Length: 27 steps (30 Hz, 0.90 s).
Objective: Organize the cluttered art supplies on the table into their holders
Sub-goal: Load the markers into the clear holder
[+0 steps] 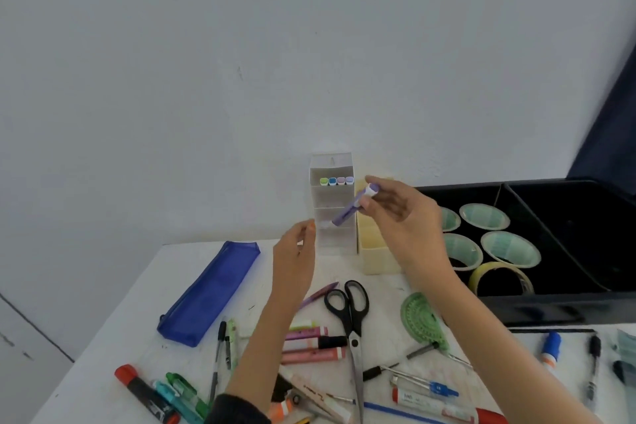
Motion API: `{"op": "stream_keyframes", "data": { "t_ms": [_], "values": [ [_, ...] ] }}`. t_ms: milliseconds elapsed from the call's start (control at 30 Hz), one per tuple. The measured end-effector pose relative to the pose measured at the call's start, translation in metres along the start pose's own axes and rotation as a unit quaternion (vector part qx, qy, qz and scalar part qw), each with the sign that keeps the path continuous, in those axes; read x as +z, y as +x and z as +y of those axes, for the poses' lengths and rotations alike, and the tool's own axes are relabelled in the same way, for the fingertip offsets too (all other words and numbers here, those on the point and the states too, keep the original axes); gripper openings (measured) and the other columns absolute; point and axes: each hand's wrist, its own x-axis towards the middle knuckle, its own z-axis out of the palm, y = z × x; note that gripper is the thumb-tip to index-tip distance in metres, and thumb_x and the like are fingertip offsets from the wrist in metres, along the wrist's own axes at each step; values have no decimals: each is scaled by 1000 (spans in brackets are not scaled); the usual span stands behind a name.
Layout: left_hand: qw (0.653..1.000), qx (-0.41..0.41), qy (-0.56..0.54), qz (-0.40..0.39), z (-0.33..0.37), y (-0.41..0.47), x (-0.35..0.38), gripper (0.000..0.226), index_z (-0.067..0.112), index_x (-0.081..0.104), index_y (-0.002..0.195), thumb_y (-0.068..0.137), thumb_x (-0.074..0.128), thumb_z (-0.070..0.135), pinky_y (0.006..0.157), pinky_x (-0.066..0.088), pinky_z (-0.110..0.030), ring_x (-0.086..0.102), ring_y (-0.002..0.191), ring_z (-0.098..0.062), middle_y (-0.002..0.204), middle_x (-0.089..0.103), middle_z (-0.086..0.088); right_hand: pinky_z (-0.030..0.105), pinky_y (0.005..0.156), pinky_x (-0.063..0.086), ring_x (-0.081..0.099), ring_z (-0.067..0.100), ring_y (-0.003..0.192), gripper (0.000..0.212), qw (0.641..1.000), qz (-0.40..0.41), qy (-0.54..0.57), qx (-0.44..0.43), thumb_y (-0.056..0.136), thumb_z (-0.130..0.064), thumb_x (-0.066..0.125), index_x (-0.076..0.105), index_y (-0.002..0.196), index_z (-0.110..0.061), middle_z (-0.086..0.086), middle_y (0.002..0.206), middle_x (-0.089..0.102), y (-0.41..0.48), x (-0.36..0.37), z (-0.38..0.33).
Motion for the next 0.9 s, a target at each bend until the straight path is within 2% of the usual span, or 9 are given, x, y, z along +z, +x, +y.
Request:
{"op": "stream_keyframes", "data": {
  "t_ms": [67, 133, 200, 267, 333, 433, 600, 733, 900],
  "values": [
    [999, -18, -45, -3, 13, 17, 0, 23, 21, 58, 112, 100, 39, 28, 68, 36, 3, 52, 84, 5, 91, 56, 20, 12, 77, 49, 66, -2, 79, 20, 998, 3, -28, -53, 83, -3, 67, 66, 94, -20, -16, 80, 69, 16, 14, -7],
    [991, -59, -115, -19, 21, 32, 1, 24, 27, 54, 114, 101, 35, 33, 78, 35, -1, 50, 97, 4, 100, 55, 23, 14, 76, 50, 66, -3, 81, 21, 994, 1, -50, -102, 84, 2, 63, 63, 91, -18, -20, 79, 69, 29, 28, -10],
    [978, -104, -179, -37, 22, 48, 2, 41, 23, 51, 128, 100, 30, 43, 103, 34, -21, 46, 120, -7, 126, 55, 12, 22, 75, 53, 67, 2, 84, 22, 986, -1, -82, -143, 85, 6, 58, 60, 91, -14, -9, 84, 71, 42, 39, -4],
    [968, -144, -198, -60, 21, 59, 2, 57, 19, 42, 139, 98, 22, 52, 114, 24, -37, 37, 133, -14, 144, 43, 2, 28, 77, 55, 68, 5, 84, 28, 980, -11, -120, -160, 86, 9, 53, 58, 92, -18, 3, 87, 71, 54, 48, 5],
    [960, -160, -214, -85, 20, 66, 1, 63, 17, 40, 141, 96, 15, 55, 116, 20, -40, 35, 135, -14, 146, 39, -1, 28, 80, 54, 67, 7, 85, 29, 974, -27, -158, -160, 86, 10, 52, 59, 95, -16, 6, 90, 70, 63, 55, 16],
    [950, -161, -237, -122, 16, 72, 0, 67, 16, 47, 135, 96, 9, 55, 115, 21, -36, 39, 132, -14, 141, 46, -1, 21, 82, 50, 66, 14, 89, 20, 955, -60, -238, -168, 87, 6, 54, 63, 98, -8, 4, 93, 70, 73, 64, 32],
    [941, -156, -266, -137, 7, 75, 1, 60, 24, 57, 120, 96, 10, 55, 115, 22, -34, 48, 124, -11, 127, 56, 6, 28, 82, 41, 56, 24, 95, 20, 911, -133, -370, -123, 87, 1, 55, 65, 103, -3, 8, 98, 68, 84, 79, 47],
    [943, -154, -255, -147, 0, 79, 3, 63, 21, 52, 130, 96, 12, 56, 113, 22, -33, 46, 125, -10, 135, 52, 4, 37, 79, 43, 53, 27, 92, 17, 893, -123, -424, -88, 87, -3, 50, 63, 98, 0, 16, 93, 62, 89, 87, 48],
    [948, -140, -252, -136, -4, 84, 7, 58, 19, 54, 129, 99, 16, 50, 107, 26, -28, 48, 123, -11, 129, 55, 5, 32, 71, 44, 55, 27, 87, 16, 861, -124, -489, -58, 89, -9, 50, 64, 91, -3, 14, 90, 59, 93, 92, 50]
  ]
}}
